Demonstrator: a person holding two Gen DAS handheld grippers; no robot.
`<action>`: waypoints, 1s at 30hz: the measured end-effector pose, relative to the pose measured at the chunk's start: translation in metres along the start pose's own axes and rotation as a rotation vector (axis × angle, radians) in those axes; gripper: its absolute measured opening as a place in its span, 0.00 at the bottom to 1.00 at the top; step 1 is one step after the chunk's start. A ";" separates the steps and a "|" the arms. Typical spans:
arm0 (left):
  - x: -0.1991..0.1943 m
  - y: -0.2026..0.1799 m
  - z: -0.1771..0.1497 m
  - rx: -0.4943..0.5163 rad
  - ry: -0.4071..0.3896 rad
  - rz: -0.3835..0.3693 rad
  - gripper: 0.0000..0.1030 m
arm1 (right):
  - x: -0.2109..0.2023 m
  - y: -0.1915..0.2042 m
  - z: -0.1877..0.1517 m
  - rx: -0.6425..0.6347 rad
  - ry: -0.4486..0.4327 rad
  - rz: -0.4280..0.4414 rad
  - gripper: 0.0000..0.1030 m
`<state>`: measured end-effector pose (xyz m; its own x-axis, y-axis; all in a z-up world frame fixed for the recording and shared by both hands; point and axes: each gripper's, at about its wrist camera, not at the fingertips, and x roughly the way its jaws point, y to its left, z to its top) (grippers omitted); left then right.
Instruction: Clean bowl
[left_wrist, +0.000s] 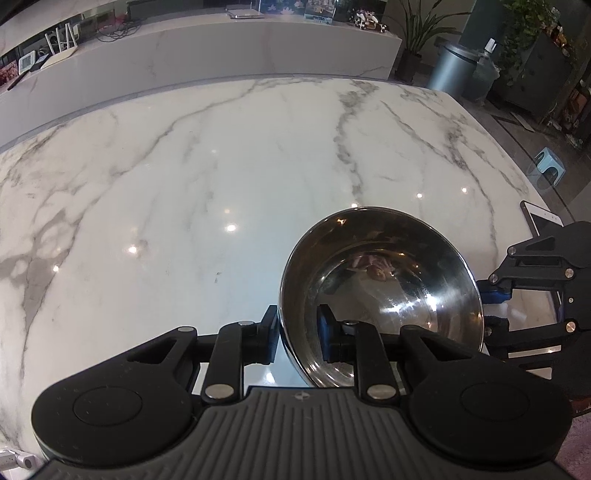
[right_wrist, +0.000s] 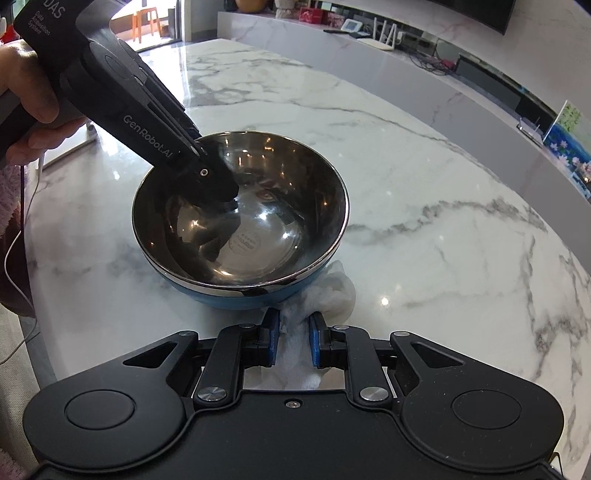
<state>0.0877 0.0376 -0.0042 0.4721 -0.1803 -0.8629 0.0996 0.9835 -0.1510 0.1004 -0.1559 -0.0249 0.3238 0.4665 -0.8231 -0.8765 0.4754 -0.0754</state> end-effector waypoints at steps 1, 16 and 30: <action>-0.001 0.000 0.000 -0.002 0.002 -0.002 0.26 | 0.000 -0.001 0.000 0.004 -0.002 0.002 0.15; 0.006 -0.005 -0.005 0.033 0.056 0.022 0.15 | -0.002 -0.003 0.001 0.006 0.001 -0.010 0.15; 0.013 -0.008 0.005 0.050 0.014 0.065 0.16 | -0.043 -0.032 0.001 0.107 -0.135 -0.051 0.15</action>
<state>0.0976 0.0268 -0.0119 0.4670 -0.1158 -0.8766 0.1131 0.9911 -0.0706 0.1143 -0.1903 0.0139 0.4184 0.5320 -0.7362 -0.8168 0.5748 -0.0489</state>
